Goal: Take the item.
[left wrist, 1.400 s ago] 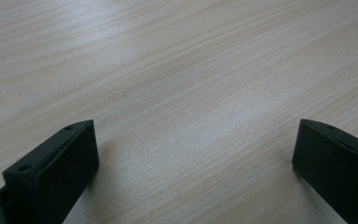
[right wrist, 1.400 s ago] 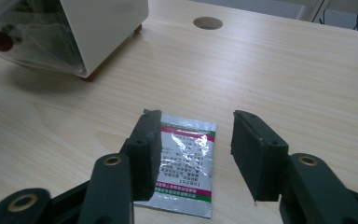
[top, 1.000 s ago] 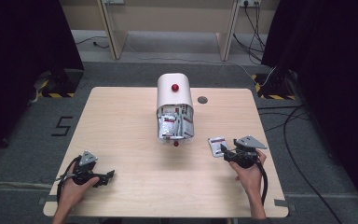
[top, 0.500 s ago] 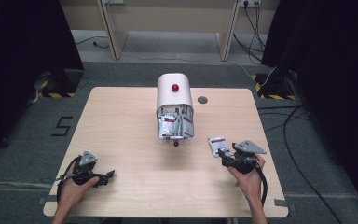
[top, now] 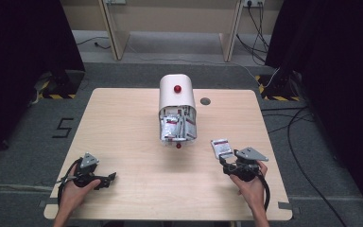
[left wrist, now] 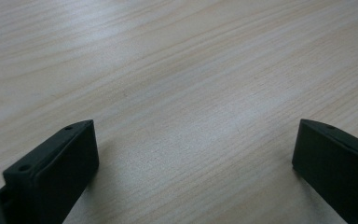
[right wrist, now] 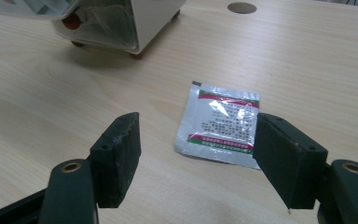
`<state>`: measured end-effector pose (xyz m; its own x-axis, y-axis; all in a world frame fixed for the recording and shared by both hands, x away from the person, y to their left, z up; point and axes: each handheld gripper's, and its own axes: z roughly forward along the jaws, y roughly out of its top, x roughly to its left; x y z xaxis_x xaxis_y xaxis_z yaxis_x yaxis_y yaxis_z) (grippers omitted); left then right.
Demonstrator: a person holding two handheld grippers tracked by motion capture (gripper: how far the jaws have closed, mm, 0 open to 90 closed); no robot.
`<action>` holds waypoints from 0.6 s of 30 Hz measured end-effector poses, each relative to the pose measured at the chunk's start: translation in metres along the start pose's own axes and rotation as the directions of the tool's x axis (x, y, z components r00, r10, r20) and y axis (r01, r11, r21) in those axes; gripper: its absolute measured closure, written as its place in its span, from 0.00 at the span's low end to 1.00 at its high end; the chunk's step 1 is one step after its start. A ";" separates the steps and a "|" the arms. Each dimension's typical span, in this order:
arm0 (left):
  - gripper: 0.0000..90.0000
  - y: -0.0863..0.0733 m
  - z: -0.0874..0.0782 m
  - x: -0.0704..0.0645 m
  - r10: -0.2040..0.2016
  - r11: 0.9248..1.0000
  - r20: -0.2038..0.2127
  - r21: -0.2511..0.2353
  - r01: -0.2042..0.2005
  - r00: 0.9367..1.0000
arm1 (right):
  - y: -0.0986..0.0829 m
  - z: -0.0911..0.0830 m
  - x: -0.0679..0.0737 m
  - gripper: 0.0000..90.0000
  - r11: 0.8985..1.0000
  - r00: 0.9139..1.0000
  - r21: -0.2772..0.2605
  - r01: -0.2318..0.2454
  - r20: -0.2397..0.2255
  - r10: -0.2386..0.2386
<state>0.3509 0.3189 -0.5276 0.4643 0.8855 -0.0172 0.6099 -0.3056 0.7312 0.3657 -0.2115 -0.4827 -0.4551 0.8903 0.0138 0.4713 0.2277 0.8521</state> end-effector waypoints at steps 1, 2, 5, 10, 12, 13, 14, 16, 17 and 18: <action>0.00 0.000 0.000 0.000 0.000 1.000 0.000 0.000 0.000 1.000 | -0.001 0.000 0.001 0.37 1.000 1.000 0.002 -0.002 -0.003 0.002; 0.00 0.000 0.000 0.000 0.000 1.000 0.000 0.000 0.000 1.000 | -0.002 0.000 0.003 0.37 1.000 1.000 0.008 0.000 -0.006 0.001; 0.00 0.000 0.000 0.000 0.000 1.000 0.000 0.000 0.000 1.000 | -0.005 0.000 0.006 0.37 1.000 1.000 0.013 0.008 -0.016 -0.008; 0.00 0.000 0.000 0.000 0.000 1.000 0.000 0.000 0.000 1.000 | -0.010 -0.002 0.008 0.35 1.000 1.000 0.024 0.008 -0.029 -0.008; 0.00 0.000 0.000 0.000 0.000 1.000 0.000 0.000 0.000 1.000 | -0.011 -0.002 0.010 0.32 0.999 0.999 0.041 0.027 -0.026 -0.026; 0.00 0.000 0.000 0.000 0.000 1.000 0.000 0.000 0.000 1.000 | -0.012 -0.003 0.011 0.32 0.999 0.999 0.044 0.028 -0.023 -0.027; 0.00 0.000 0.000 0.000 0.000 1.000 0.000 0.000 0.000 1.000 | -0.012 -0.003 0.012 0.31 0.998 0.999 0.045 0.034 -0.023 -0.033; 0.00 0.000 0.000 0.000 0.000 1.000 0.000 0.000 0.000 1.000 | -0.013 -0.005 0.015 0.31 0.998 0.999 0.048 0.034 -0.031 -0.032; 0.00 0.000 0.000 0.000 0.000 1.000 0.000 0.000 0.000 1.000 | -0.013 -0.006 0.015 0.31 0.998 0.999 0.046 0.043 -0.032 -0.041; 0.00 0.000 0.000 0.000 0.000 1.000 0.000 0.000 0.000 1.000 | -0.014 -0.006 0.016 0.31 0.998 0.999 0.042 0.042 -0.033 -0.040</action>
<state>0.3509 0.3189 -0.5276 0.4643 0.8855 -0.0168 0.6098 -0.3058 0.7312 0.3474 -0.2031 -0.4907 -0.4986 0.8668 -0.0029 0.4833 0.2809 0.8292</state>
